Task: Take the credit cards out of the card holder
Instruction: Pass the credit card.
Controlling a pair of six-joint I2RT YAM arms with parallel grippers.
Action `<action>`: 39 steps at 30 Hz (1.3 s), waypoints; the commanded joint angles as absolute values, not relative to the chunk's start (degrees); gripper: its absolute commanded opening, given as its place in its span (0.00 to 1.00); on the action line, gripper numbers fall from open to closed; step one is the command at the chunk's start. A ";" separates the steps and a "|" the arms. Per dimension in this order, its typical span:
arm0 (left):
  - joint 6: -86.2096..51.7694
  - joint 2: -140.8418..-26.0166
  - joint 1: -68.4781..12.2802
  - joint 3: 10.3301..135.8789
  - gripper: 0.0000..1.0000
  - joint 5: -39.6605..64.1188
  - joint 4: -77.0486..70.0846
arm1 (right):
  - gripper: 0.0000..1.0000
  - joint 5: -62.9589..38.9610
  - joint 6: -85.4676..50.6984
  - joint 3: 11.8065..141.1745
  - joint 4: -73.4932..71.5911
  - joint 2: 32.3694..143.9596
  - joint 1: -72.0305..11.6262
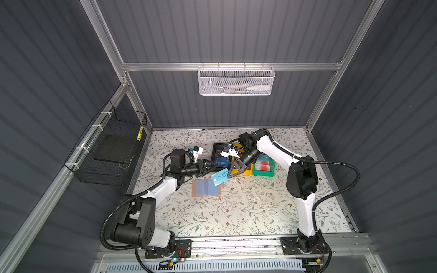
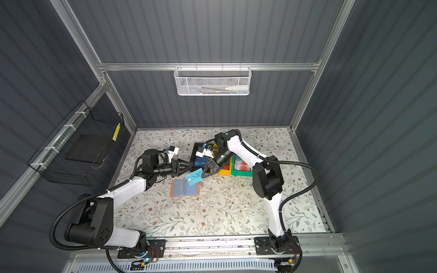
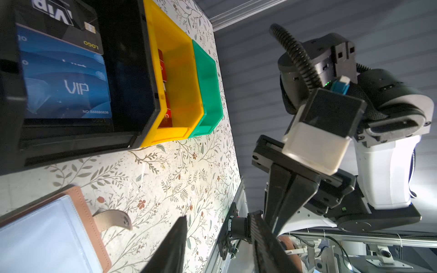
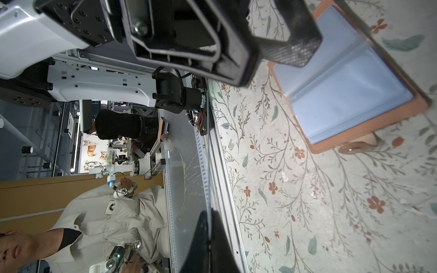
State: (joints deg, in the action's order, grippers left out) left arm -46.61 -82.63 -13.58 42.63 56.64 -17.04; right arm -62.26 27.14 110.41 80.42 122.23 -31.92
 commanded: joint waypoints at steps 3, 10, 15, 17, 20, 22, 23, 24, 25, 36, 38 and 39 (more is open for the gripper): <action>-41.22 -81.96 -14.63 44.29 0.44 61.79 -11.25 | 0.04 -63.76 30.00 111.54 83.95 122.78 -31.69; -36.73 -80.43 -15.90 44.99 0.40 65.09 -6.72 | 0.05 -64.73 31.35 112.04 85.30 123.99 -31.96; -35.10 -79.94 -16.08 45.81 0.42 65.61 -4.83 | 0.05 -65.24 32.68 112.35 86.50 125.19 -32.70; -35.09 -79.98 -16.08 45.91 0.42 65.74 -4.90 | 0.05 -65.35 33.18 112.16 86.94 125.40 -32.96; -34.97 -79.98 -16.08 46.03 0.43 66.39 -4.67 | 0.05 -64.84 32.97 112.02 86.59 125.84 -33.23; -34.68 -79.97 -16.17 46.01 0.43 66.98 -4.47 | 0.05 -64.93 33.05 112.41 86.93 126.00 -33.30; -34.37 -79.89 -16.26 46.05 0.43 67.20 -4.12 | 0.05 -64.96 33.05 112.54 86.93 126.12 -33.30; -33.81 -79.89 -16.41 46.05 0.43 67.39 -3.43 | 0.05 -65.07 33.20 112.72 87.22 126.08 -33.26; -33.27 -79.97 -16.59 46.14 0.43 67.64 -2.80 | 0.05 -65.08 33.37 112.85 87.37 126.17 -33.28; -29.30 -82.73 -19.76 46.85 0.33 68.93 1.76 | 0.05 -65.02 33.58 112.85 87.65 125.95 -33.40; -28.82 -82.89 -19.73 46.82 0.29 68.91 2.61 | 0.05 -64.94 33.52 112.81 87.55 125.77 -33.35; -28.75 -82.92 -19.75 46.76 0.26 68.82 2.64 | 0.05 -64.88 33.49 112.85 87.50 125.64 -33.31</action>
State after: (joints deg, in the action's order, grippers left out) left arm -30.96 -82.37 -19.49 45.21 67.40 0.14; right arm -64.31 32.67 111.46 86.30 125.69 -33.10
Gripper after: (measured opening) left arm 0.269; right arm 0.054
